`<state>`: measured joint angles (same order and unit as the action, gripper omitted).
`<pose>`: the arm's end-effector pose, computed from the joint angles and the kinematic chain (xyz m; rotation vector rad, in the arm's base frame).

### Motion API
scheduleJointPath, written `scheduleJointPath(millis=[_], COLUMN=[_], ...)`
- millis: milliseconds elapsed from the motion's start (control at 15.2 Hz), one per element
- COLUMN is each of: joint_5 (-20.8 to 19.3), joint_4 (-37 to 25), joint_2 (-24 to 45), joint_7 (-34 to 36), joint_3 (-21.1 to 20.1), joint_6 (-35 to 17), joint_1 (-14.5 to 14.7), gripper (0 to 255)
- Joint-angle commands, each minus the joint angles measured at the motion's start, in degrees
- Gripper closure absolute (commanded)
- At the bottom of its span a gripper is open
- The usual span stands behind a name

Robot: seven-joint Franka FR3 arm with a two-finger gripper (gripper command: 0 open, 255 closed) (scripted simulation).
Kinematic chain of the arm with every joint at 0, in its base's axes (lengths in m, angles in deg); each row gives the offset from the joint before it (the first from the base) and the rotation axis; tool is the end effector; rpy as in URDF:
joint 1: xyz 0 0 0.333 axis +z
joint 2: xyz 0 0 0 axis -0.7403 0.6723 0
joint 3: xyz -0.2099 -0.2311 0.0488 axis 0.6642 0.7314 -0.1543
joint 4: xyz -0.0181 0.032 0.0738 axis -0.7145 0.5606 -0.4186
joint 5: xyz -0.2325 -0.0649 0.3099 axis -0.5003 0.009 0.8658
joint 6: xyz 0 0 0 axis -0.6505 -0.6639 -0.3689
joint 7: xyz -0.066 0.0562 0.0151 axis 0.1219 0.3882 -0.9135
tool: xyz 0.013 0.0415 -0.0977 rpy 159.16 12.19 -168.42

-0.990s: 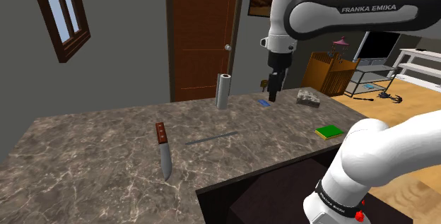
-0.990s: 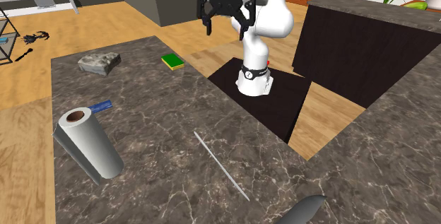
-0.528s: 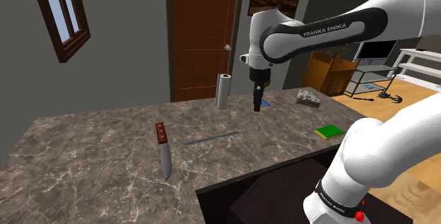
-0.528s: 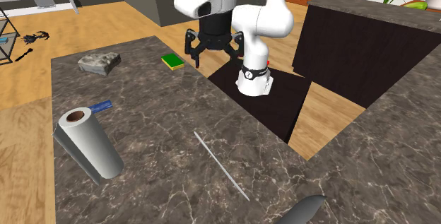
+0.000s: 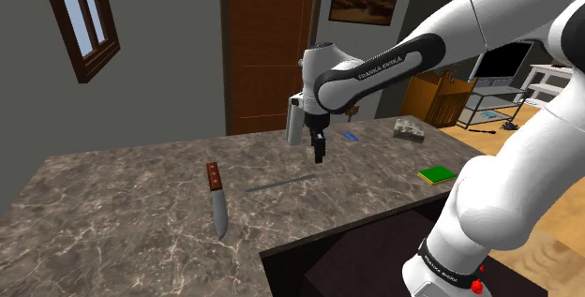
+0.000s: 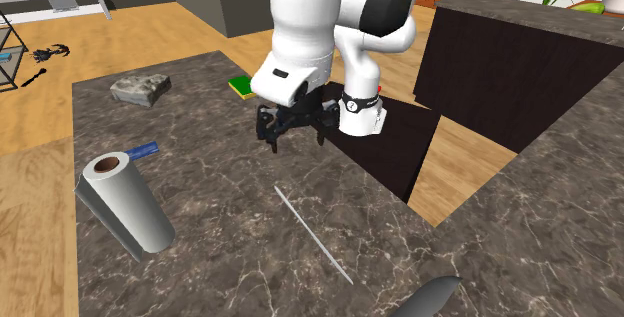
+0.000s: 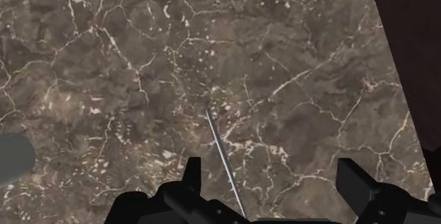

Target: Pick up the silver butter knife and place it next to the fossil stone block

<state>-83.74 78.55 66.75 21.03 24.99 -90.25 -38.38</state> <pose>0.4328 0.0660 0.3821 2.7663 1.2663 -0.1589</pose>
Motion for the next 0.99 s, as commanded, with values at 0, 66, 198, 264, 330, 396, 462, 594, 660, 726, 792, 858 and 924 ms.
scheduleJointPath(millis=[0,66,198,264,330,396,462,594,660,726,792,858,924], joint_5=[-0.63,-0.94,-1.63,-2.01,-2.42,-2.86,-3.23,-3.60,-3.80,-3.99,-4.20,-4.40,-4.62], joint_4=[-1.63,-2.24,-3.59,-4.33,-5.11,-5.92,-6.57,-6.14,-5.95,-5.77,-5.60,-5.45,-5.31], joint_2=[4.68,6.76,10.90,12.96,15.01,17.05,18.61,19.71,20.28,20.86,21.45,22.05,22.66], joint_7=[-3.00,-4.32,-6.86,-8.08,-9.27,-10.41,-11.26,-11.02,-10.89,-10.77,-10.63,-10.50,-10.35], joint_3=[-0.09,-0.25,-0.63,-0.87,-1.12,-1.39,-1.62,-1.50,-1.43,-1.35,-1.27,-1.19,-1.10], joint_6=[-3.42,-5.02,-8.06,-9.51,-10.91,-12.25,-13.24,-14.77,-15.53,-16.29,-17.05,-17.80,-18.55], joint_1=[0.67,0.99,1.60,1.87,2.15,2.43,2.62,2.50,2.45,2.40,2.35,2.31,2.27], gripper=[0,0,0,0,0,0,0,0,0,0,0,0,0])
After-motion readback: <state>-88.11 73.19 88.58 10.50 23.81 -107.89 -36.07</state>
